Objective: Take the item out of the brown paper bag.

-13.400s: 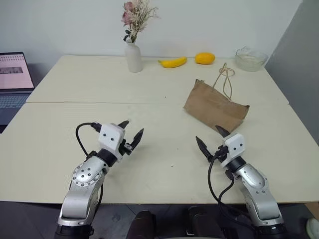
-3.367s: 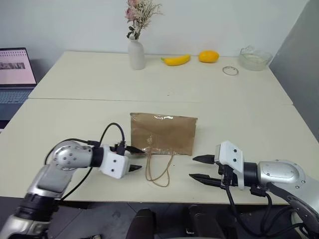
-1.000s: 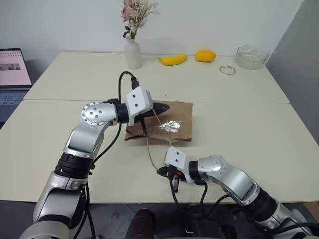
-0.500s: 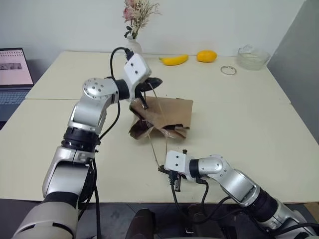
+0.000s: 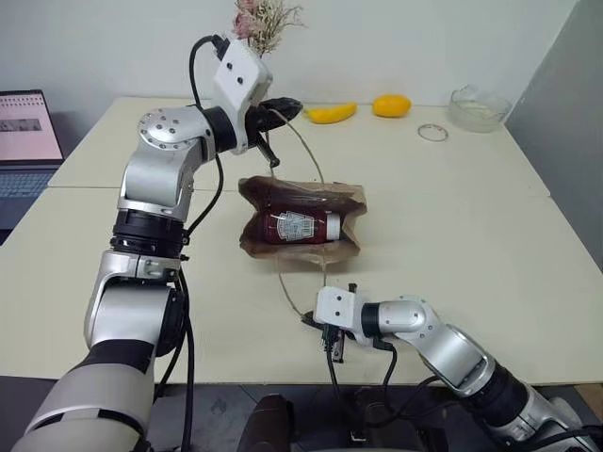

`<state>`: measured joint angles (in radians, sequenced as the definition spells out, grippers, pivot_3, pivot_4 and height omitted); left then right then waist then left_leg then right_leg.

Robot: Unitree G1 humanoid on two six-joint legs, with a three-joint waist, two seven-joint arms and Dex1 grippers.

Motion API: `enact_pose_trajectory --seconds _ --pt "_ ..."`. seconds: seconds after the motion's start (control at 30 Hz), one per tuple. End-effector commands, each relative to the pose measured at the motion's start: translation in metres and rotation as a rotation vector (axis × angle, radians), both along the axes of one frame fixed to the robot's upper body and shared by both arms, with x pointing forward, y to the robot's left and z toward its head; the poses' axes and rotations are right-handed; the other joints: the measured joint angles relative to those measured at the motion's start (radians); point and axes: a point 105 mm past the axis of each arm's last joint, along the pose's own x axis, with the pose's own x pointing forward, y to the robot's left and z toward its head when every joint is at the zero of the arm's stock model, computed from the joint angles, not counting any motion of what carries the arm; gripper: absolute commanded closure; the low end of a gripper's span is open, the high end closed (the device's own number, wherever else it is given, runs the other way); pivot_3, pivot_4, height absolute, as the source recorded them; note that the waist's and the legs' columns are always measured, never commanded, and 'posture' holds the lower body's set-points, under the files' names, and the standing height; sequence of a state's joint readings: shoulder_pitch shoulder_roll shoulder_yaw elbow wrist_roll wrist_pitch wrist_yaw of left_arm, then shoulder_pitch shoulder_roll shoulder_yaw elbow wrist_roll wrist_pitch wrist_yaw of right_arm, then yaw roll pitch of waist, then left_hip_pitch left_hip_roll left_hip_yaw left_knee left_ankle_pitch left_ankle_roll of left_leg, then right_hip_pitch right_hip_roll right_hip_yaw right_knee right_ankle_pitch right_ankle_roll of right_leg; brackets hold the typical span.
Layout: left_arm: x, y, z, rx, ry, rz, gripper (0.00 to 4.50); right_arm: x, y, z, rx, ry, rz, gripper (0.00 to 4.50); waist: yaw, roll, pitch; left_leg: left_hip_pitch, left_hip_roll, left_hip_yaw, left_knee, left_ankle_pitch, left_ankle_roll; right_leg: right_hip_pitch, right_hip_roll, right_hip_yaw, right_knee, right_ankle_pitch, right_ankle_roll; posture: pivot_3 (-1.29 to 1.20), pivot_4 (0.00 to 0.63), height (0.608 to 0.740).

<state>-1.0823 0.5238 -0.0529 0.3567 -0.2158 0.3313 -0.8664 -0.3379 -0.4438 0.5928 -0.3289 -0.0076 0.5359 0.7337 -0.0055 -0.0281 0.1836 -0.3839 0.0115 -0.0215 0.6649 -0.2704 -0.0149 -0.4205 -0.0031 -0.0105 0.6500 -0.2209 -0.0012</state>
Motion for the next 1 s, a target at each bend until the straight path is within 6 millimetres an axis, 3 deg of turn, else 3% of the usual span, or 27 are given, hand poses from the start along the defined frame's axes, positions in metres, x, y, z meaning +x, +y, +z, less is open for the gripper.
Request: enact_pose_trajectory --seconds 0.03,0.2,0.33,0.43,0.53,0.7,0.87,1.0 --pt "-0.015 -0.002 0.017 -0.053 -0.019 -0.059 4.5 0.003 -0.004 0.032 0.087 -0.047 -0.033 3.19 0.0 0.0 0.0 0.0 0.0 0.0 0.0 0.0 0.0 0.0 0.0 0.0 0.0 0.0 0.0 0.0 0.15 0.74" --pt "-0.029 -0.007 0.012 -0.062 0.013 -0.112 4.5 -0.006 -0.016 0.064 0.135 -0.073 -0.039 1.37 0.0 0.0 0.0 0.0 0.001 -0.002 0.0 0.0 0.0 0.0 0.0 0.0 0.001 0.0 0.0 0.0 0.15 0.74" --pt "-0.036 -0.011 0.012 -0.089 0.038 -0.15 4.5 -0.022 -0.036 0.084 0.143 -0.068 -0.009 1.37 0.0 0.0 0.0 0.0 0.0 -0.002 0.0 0.0 0.0 0.0 0.0 0.0 0.001 0.0 0.0 0.0 0.15 0.74" --pt "-0.039 -0.014 0.015 -0.114 0.056 -0.176 4.5 -0.024 -0.052 0.102 0.174 -0.051 -0.013 1.37 0.001 0.0 0.0 0.0 0.0 -0.001 0.0 0.0 0.0 0.001 0.0 0.0 0.0 0.0 0.0 0.0 0.15 0.74" --pt "-0.046 -0.018 0.02 -0.133 0.072 -0.223 4.5 -0.019 -0.055 0.127 0.238 -0.062 -0.012 1.37 -0.002 0.0 0.0 0.001 0.0 -0.001 0.0 0.0 0.0 0.001 0.0 0.0 0.0 0.0 0.0 0.0 0.15 0.74" --pt "-0.051 -0.018 0.024 -0.125 0.072 -0.248 4.5 -0.01 -0.043 0.137 0.256 -0.12 -0.01 1.37 -0.003 0.0 0.0 0.001 0.001 -0.002 -0.001 0.0 0.0 0.0 0.001 0.0 0.001 0.0 -0.001 0.0 0.15 0.74" --pt "-0.053 -0.017 0.031 -0.147 0.076 -0.254 4.5 -0.002 -0.017 0.131 0.203 -0.131 -0.014 1.37 -0.007 0.0 0.0 0.001 0.0 -0.001 -0.001 0.0 0.0 0.0 0.0 0.001 0.001 0.0 -0.001 0.0 0.15 0.74" --pt "-0.053 -0.017 0.031 -0.147 0.072 -0.253 4.5 0.014 0.025 0.134 0.193 -0.19 -0.03 1.37 -0.017 0.0 0.0 0.001 0.0 -0.001 0.0 0.0 0.0 0.0 0.0 0.001 0.002 0.0 -0.001 0.0 0.15 0.74"
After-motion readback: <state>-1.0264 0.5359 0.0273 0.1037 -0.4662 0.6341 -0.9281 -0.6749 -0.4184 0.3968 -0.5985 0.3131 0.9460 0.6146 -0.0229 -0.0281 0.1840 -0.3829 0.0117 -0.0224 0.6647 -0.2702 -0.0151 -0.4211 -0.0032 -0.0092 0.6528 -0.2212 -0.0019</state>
